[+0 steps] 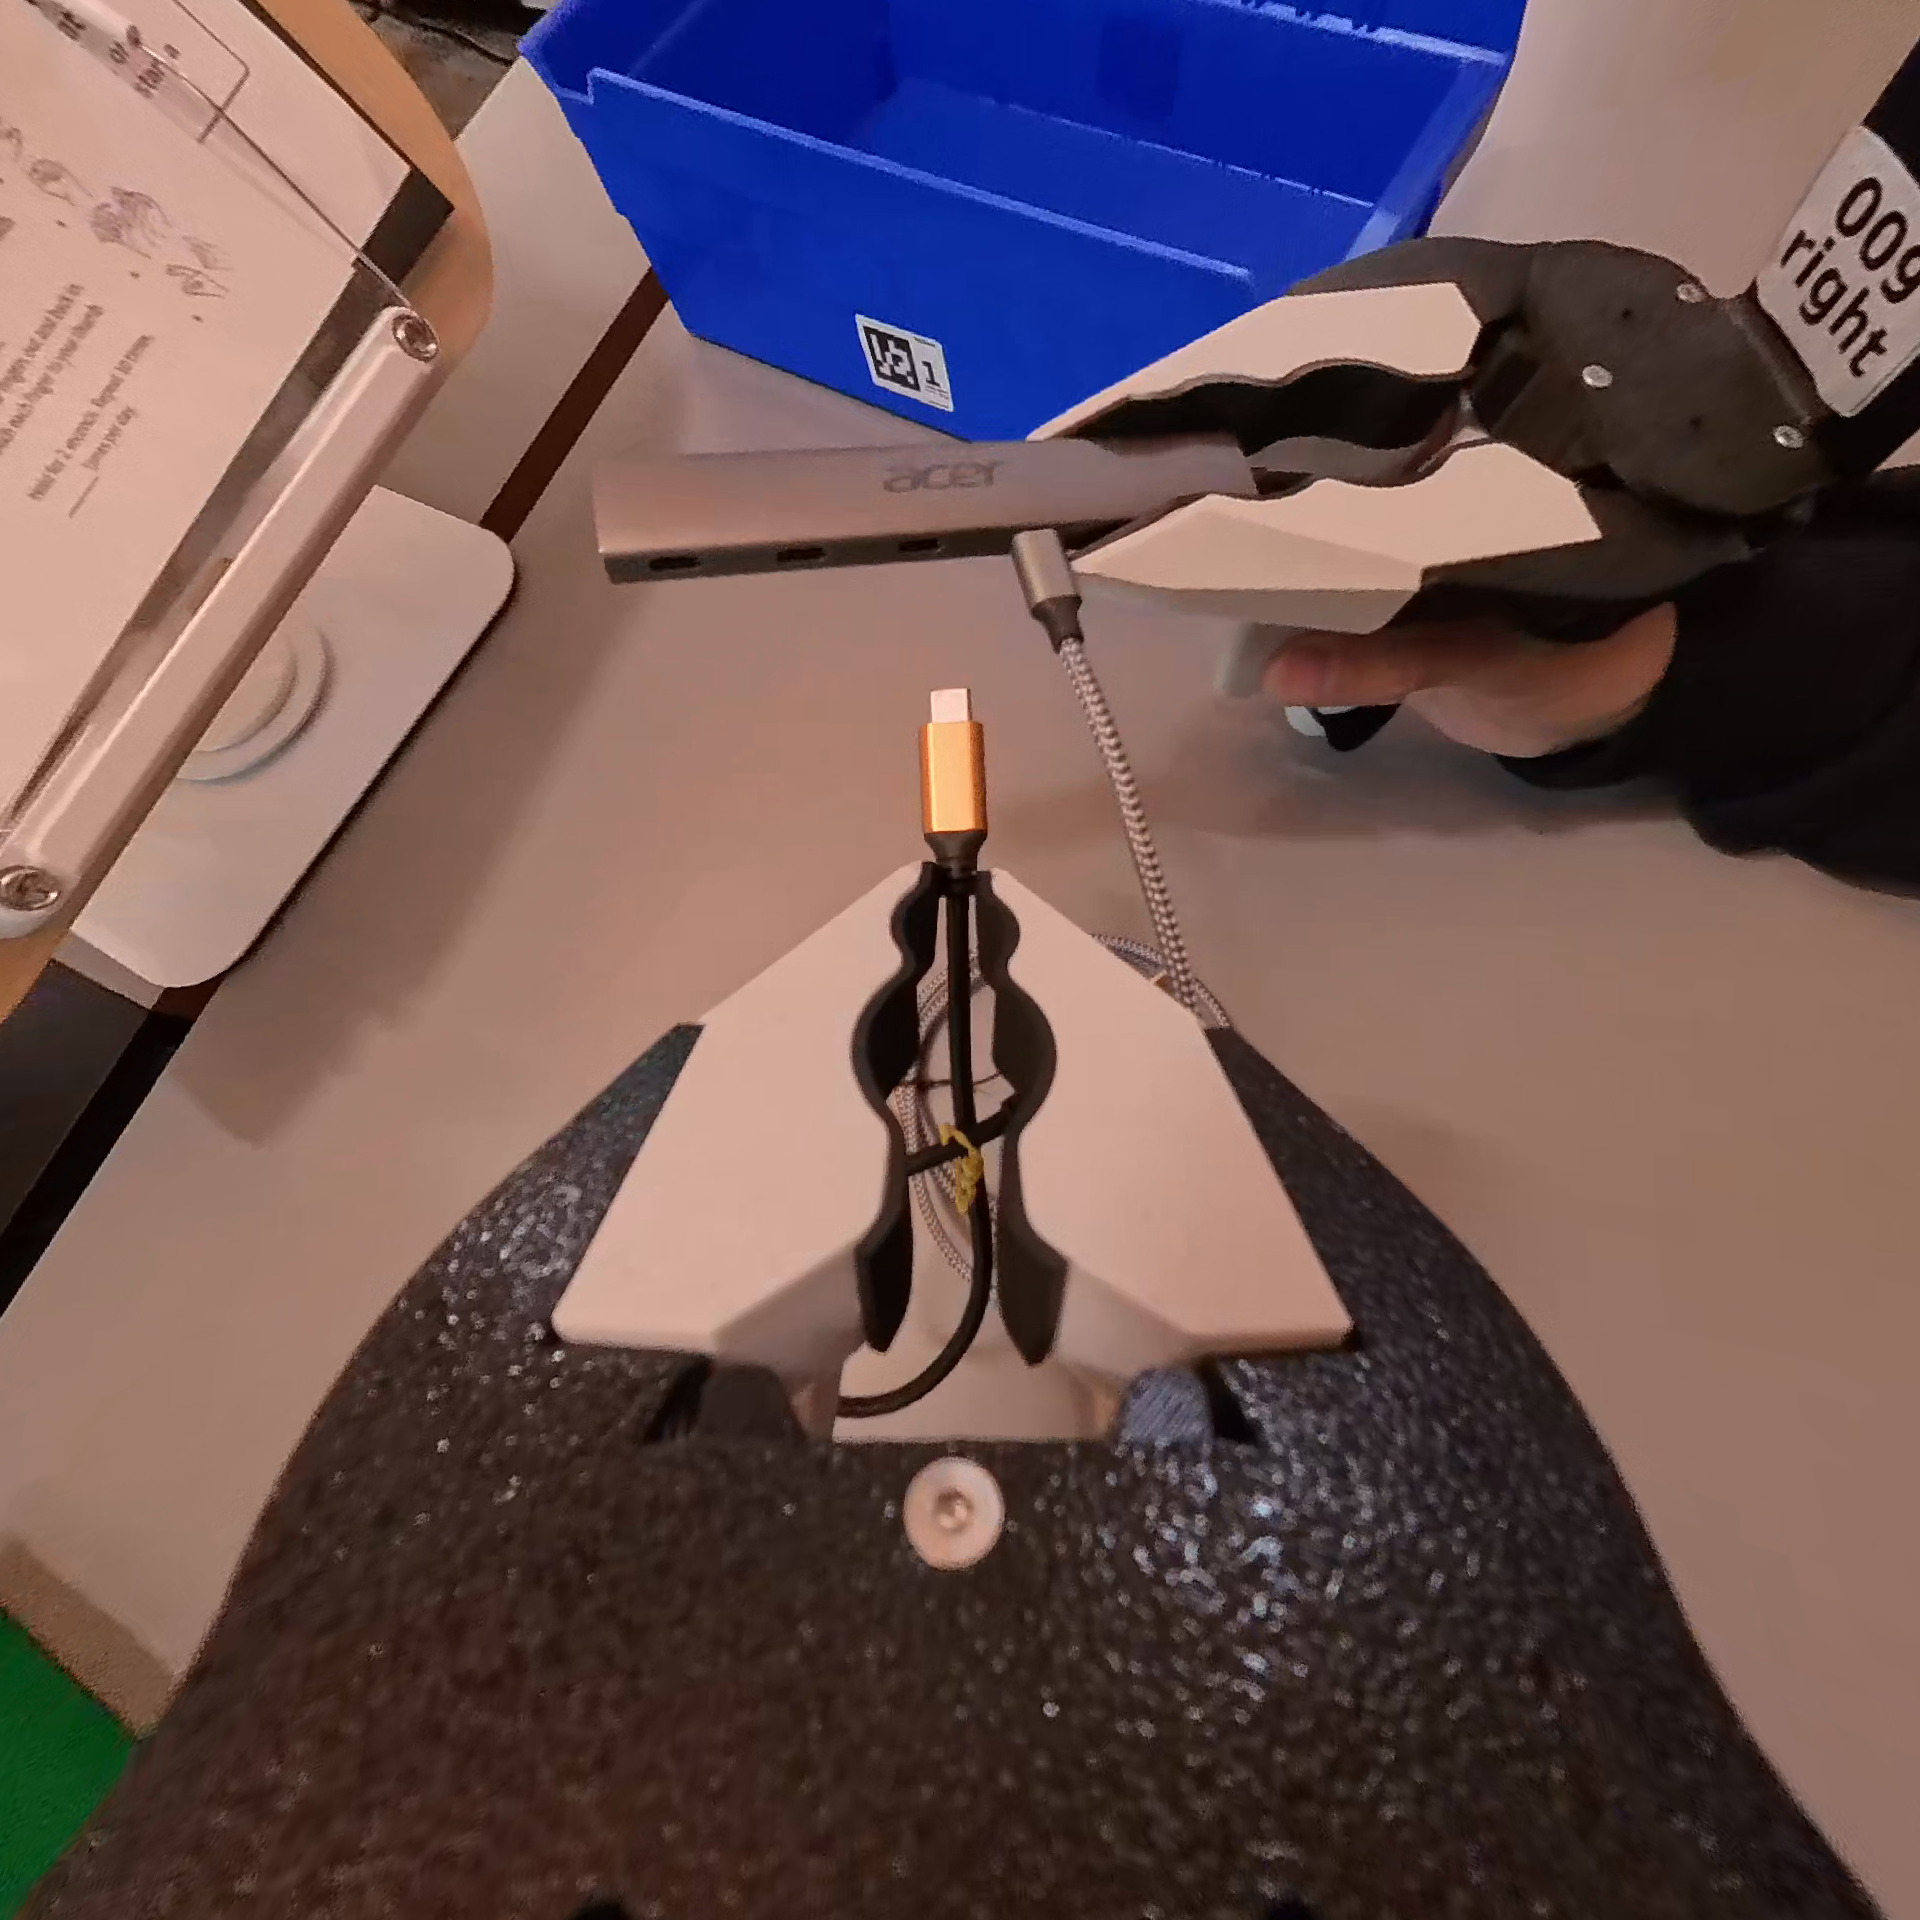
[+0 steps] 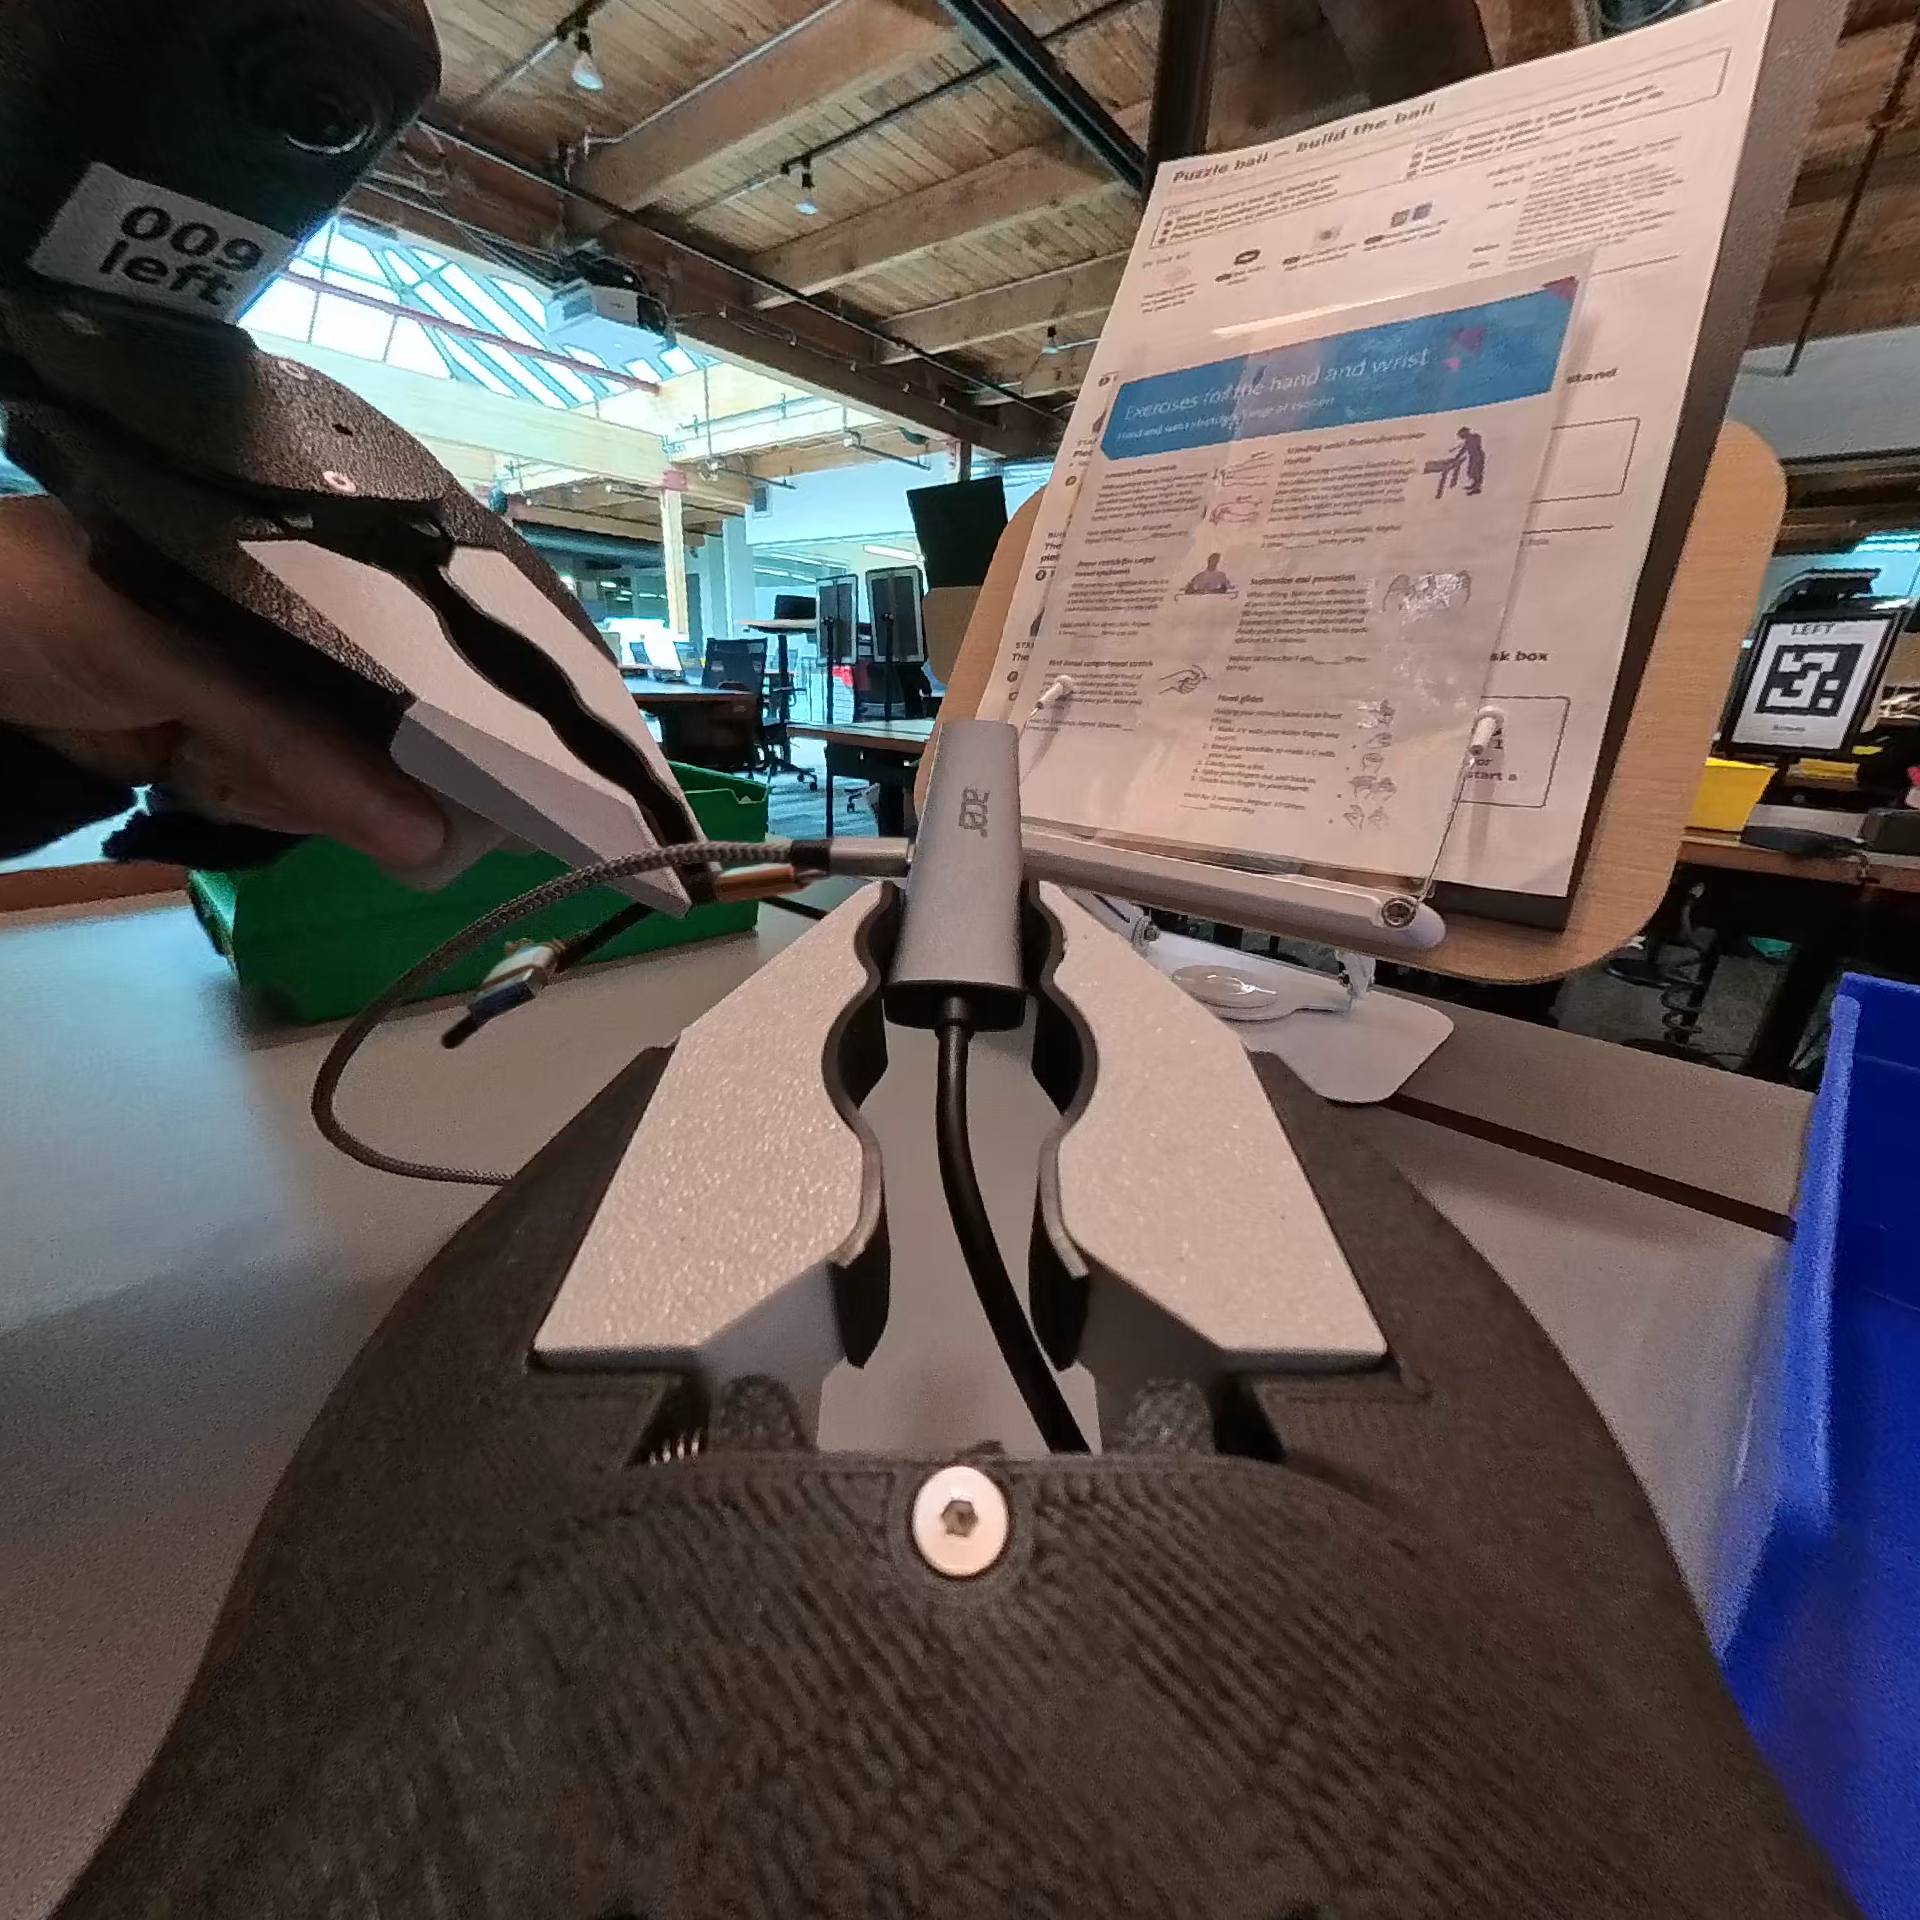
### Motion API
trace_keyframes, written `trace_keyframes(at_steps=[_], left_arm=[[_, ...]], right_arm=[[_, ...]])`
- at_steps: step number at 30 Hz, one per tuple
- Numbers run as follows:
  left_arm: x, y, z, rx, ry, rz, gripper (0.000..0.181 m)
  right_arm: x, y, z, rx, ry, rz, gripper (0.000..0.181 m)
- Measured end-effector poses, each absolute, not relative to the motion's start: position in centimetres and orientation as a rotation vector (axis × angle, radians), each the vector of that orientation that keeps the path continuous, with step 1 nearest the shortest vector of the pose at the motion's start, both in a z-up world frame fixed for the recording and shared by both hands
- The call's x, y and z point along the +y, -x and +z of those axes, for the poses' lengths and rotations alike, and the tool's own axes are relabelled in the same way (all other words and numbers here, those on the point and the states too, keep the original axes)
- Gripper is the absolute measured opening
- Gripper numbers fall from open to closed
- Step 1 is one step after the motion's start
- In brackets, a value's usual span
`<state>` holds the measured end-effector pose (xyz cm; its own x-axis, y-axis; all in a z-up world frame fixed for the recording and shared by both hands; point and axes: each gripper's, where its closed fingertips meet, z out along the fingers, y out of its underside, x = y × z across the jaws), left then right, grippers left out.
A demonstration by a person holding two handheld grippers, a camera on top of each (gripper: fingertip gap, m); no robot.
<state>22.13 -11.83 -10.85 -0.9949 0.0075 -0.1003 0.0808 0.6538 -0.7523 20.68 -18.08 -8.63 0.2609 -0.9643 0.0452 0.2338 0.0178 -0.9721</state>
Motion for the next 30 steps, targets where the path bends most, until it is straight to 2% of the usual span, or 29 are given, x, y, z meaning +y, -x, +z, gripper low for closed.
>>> trace_keyframes(at_steps=[1,18,30], left_arm=[[-11.9,-22.1,-10.9,2.775,-0.064,-1.268,0.004],[-12.4,-23.1,-11.1,2.714,0.013,-1.245,0.004],[-12.9,-23.9,-11.8,2.541,-0.047,-1.044,0.003]], right_arm=[[-18.1,-20.7,-8.7,0.840,1.170,-1.127,0.022],[-16.7,-21.4,-10.3,0.842,1.315,-1.140,0.022],[-16.7,-21.9,-11.2,0.890,1.422,-1.197,0.023]])
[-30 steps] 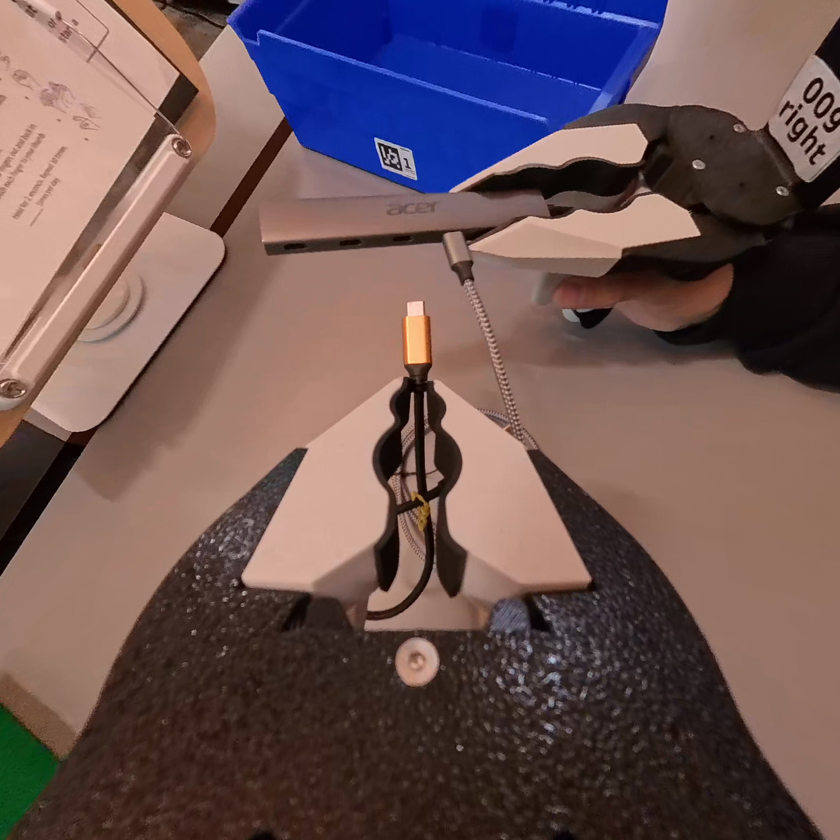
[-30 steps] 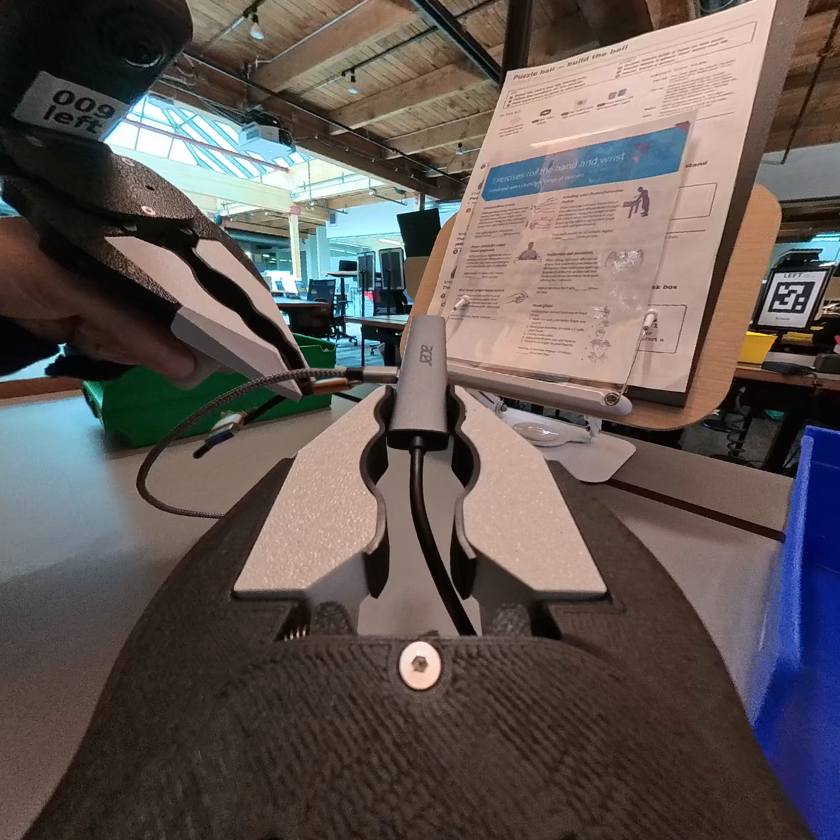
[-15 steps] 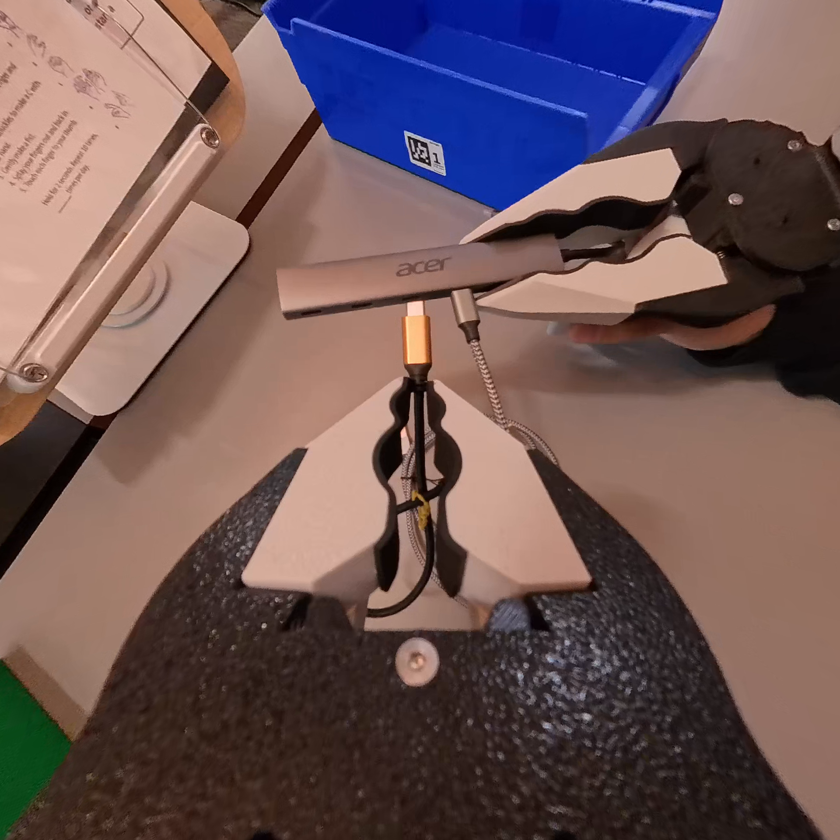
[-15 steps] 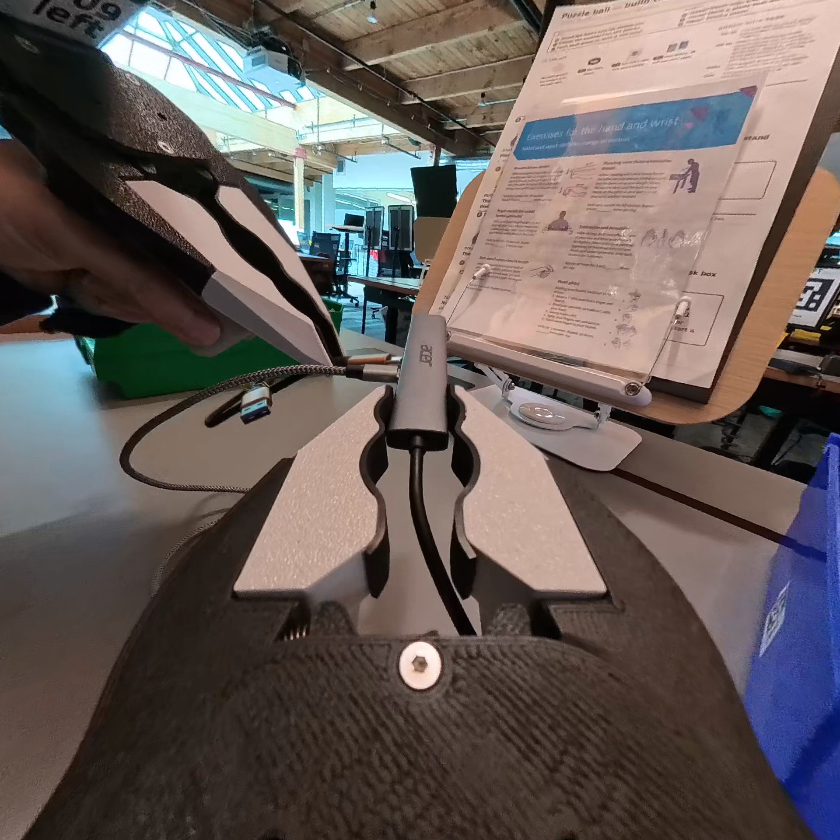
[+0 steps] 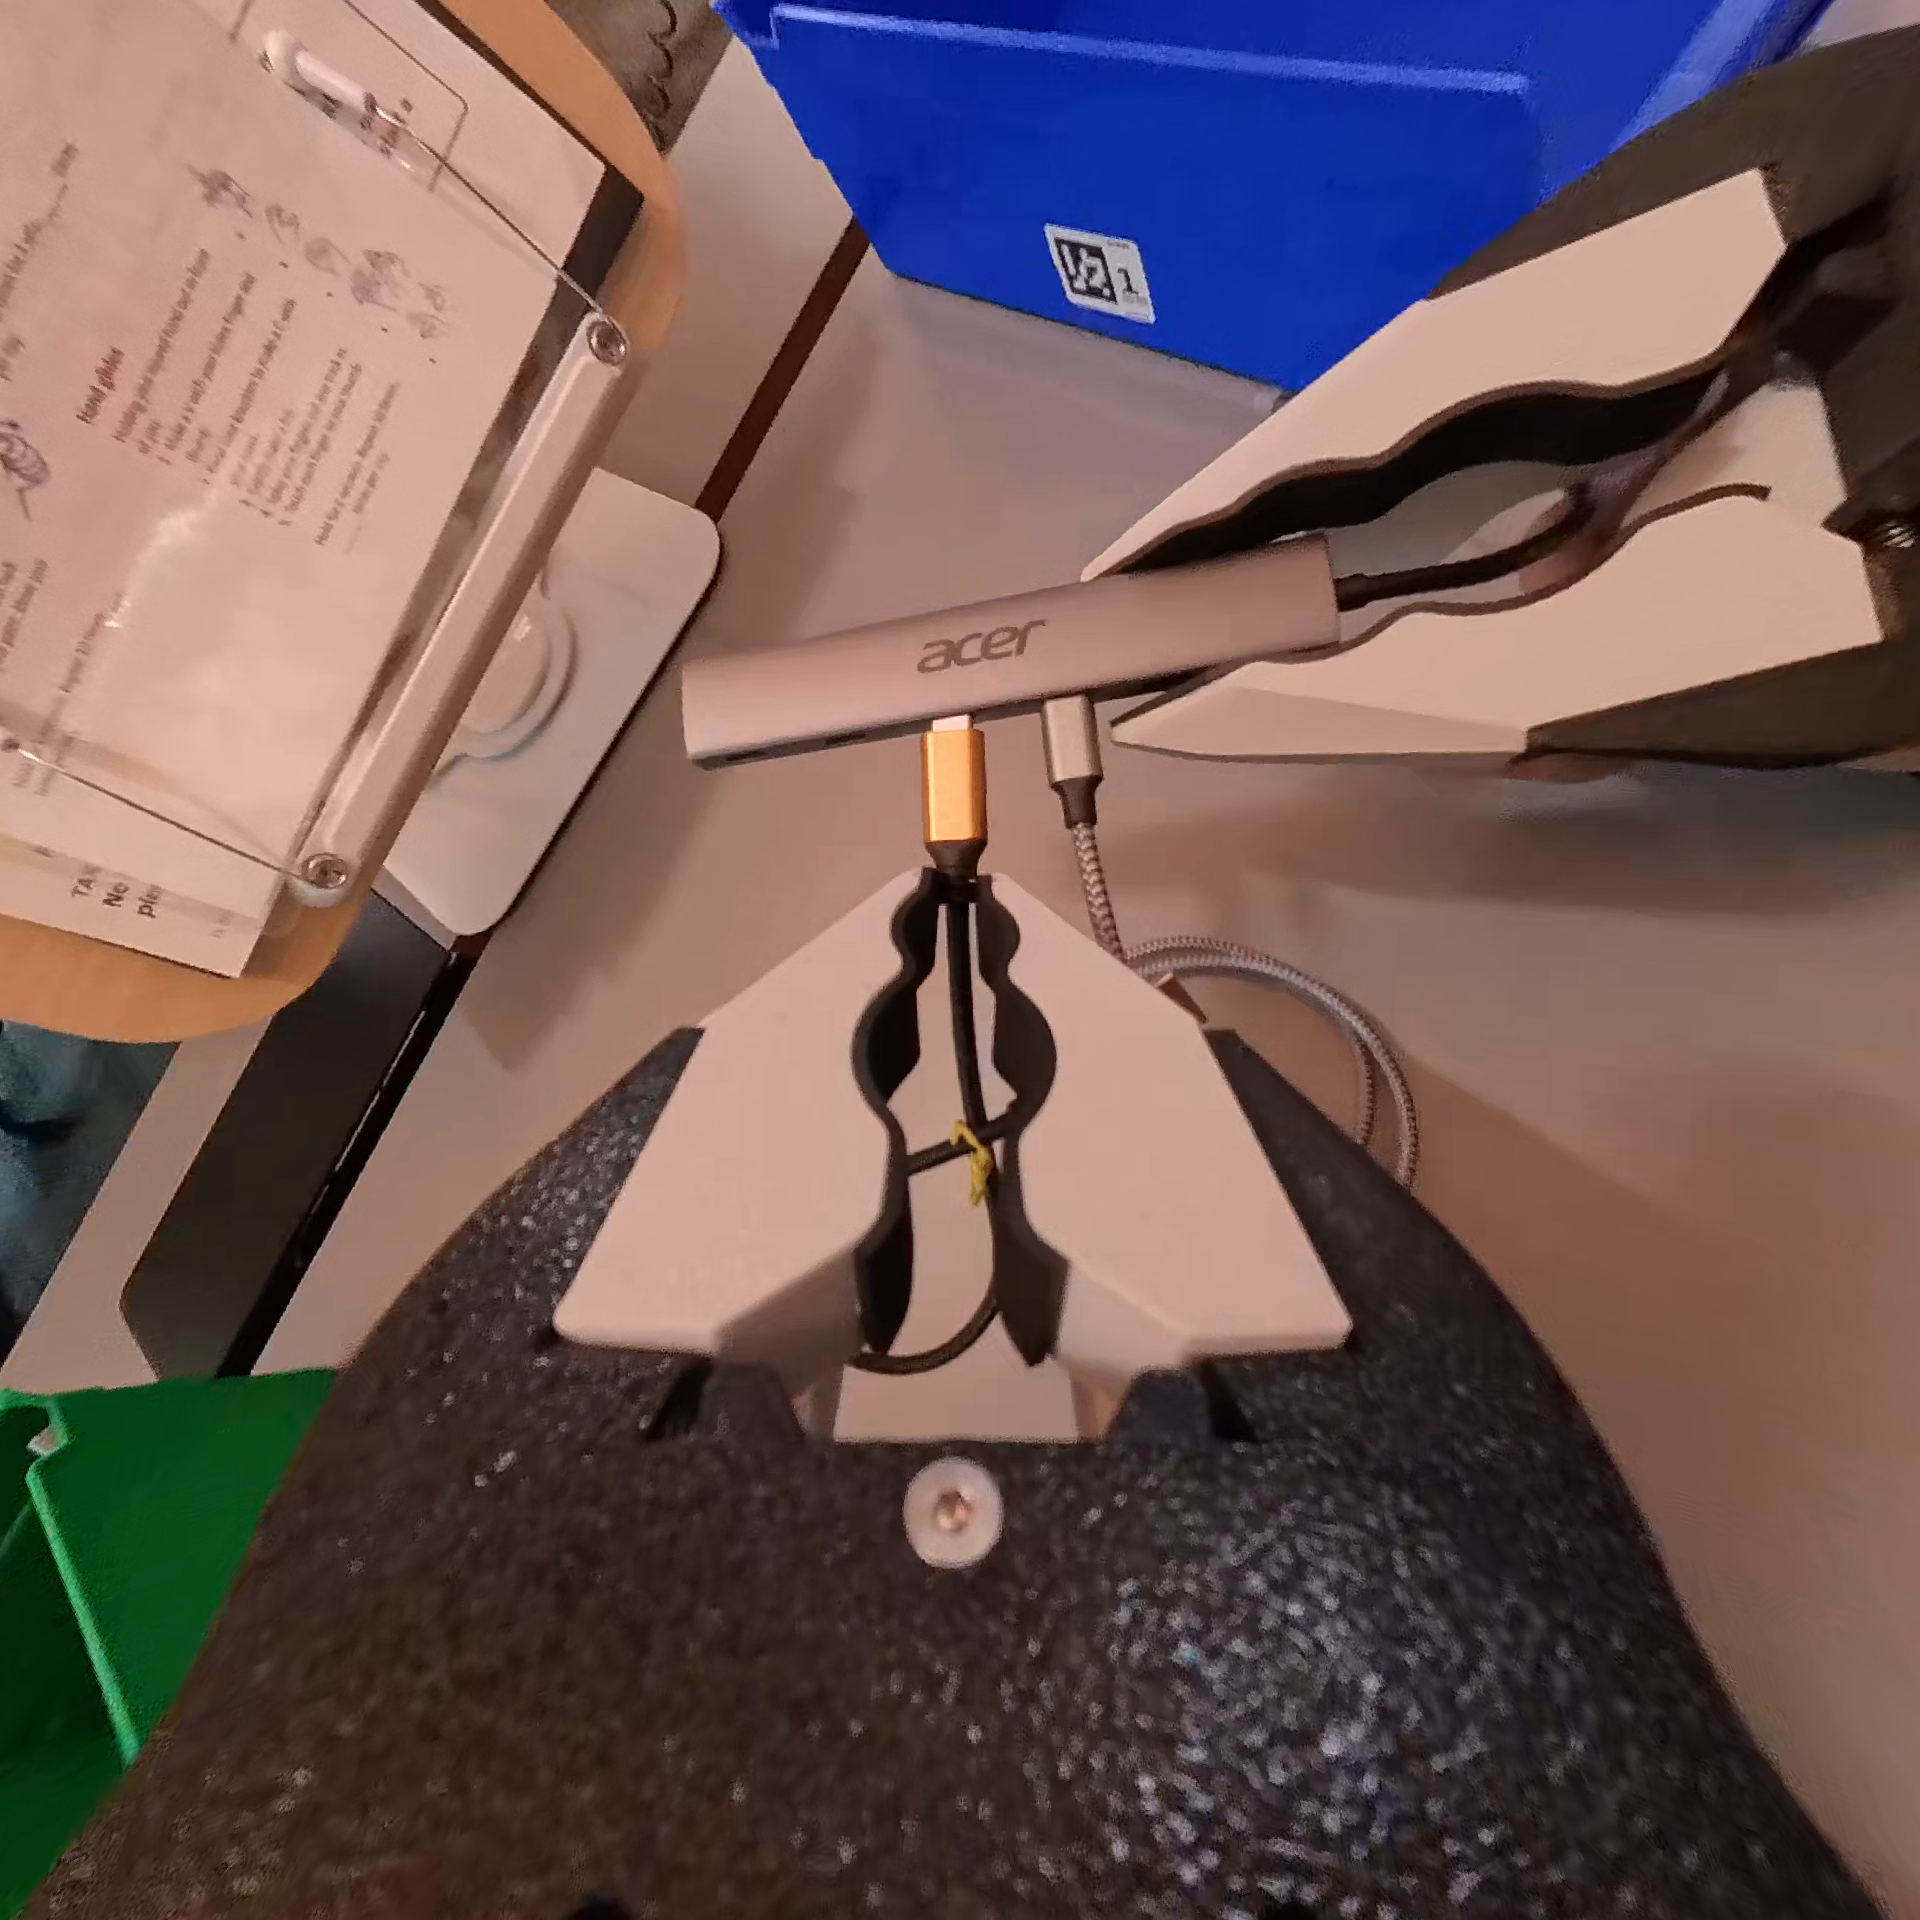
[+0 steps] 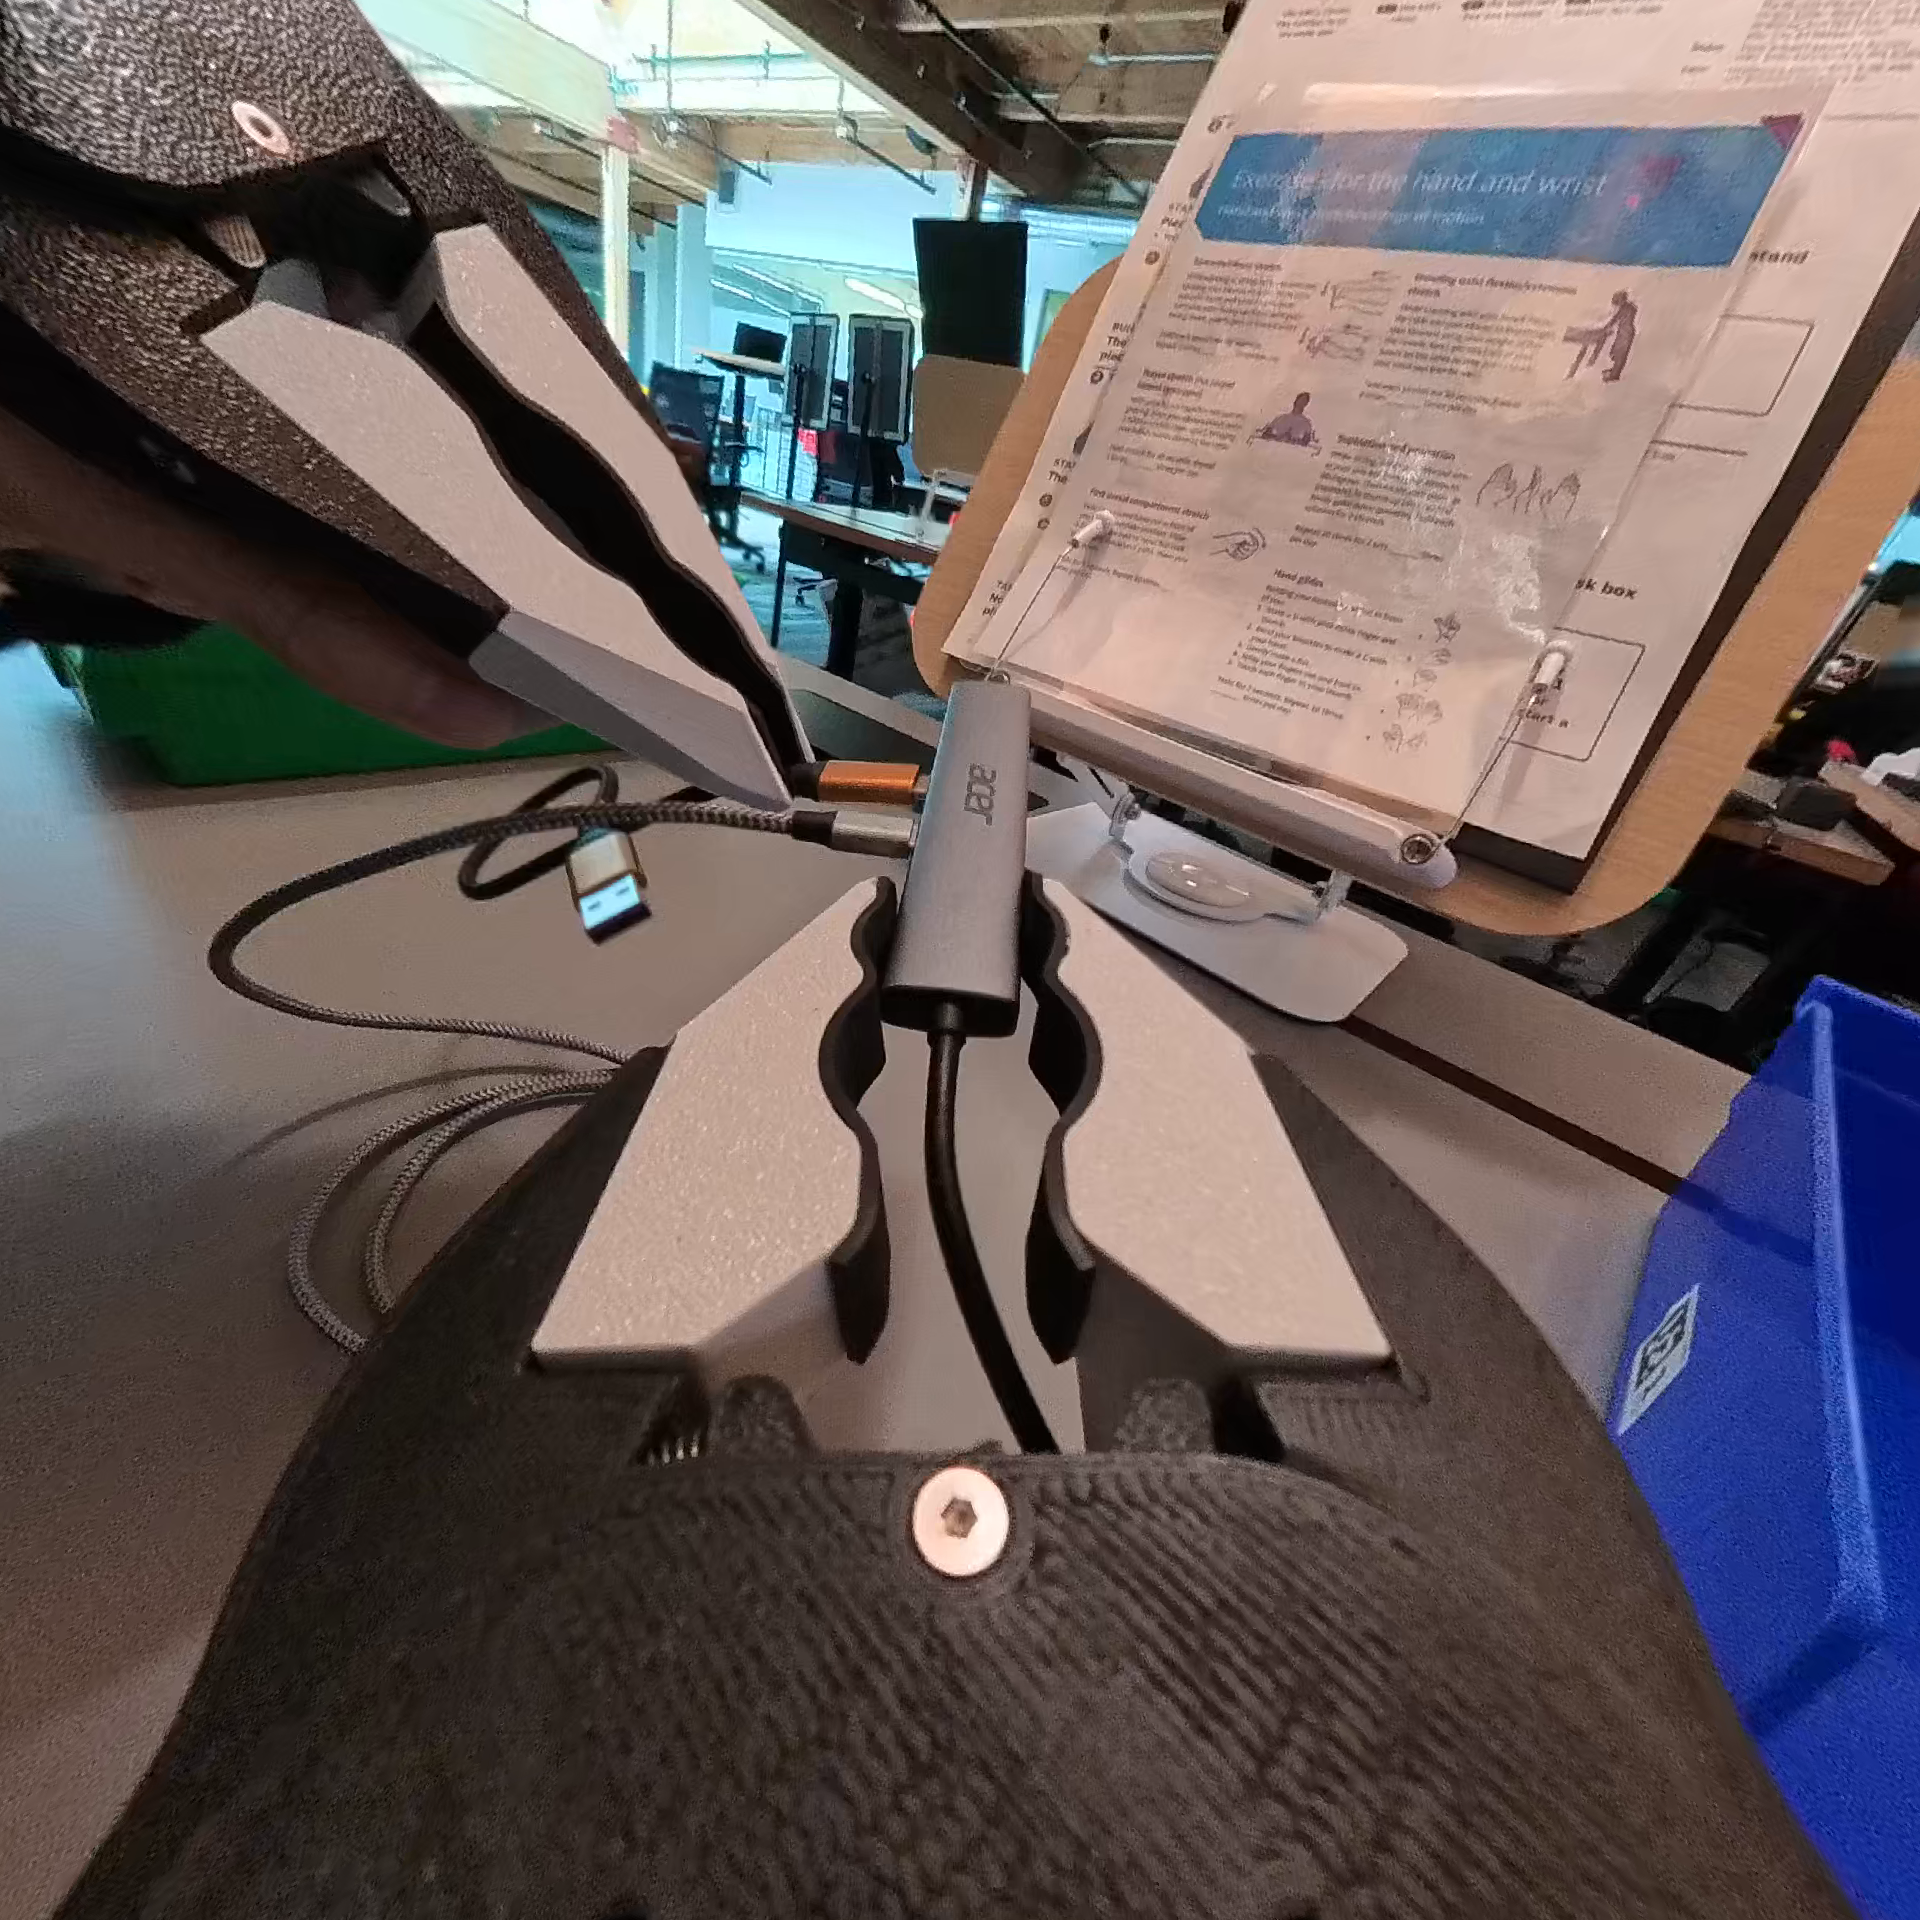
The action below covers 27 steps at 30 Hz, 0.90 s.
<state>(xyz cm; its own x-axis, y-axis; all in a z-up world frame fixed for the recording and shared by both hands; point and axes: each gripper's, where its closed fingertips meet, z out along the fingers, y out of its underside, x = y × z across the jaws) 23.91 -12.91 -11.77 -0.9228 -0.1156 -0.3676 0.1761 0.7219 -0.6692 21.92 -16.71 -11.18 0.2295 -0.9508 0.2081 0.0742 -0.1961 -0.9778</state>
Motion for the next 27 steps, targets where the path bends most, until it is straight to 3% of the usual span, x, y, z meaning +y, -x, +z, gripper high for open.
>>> trace_keyframes(at_steps=[12,15,20,27], left_arm=[[-14.0,-23.4,-12.6,2.600,-0.067,-1.225,0.005],[-14.0,-22.0,-9.9,2.626,-0.099,-1.459,0.007],[-11.3,-25.0,-5.7,2.465,0.063,-1.559,0.034],[-8.1,-28.2,-3.7,2.341,0.197,-1.546,0.035]], right_arm=[[-16.7,-21.2,-9.4,0.800,1.405,-1.328,0.023],[-17.5,-20.2,-7.5,0.765,1.305,-1.274,0.022],[-18.2,-18.1,-3.6,0.684,1.240,-1.405,0.022],[-17.6,-14.4,3.8,0.601,1.172,-1.438,0.022]])
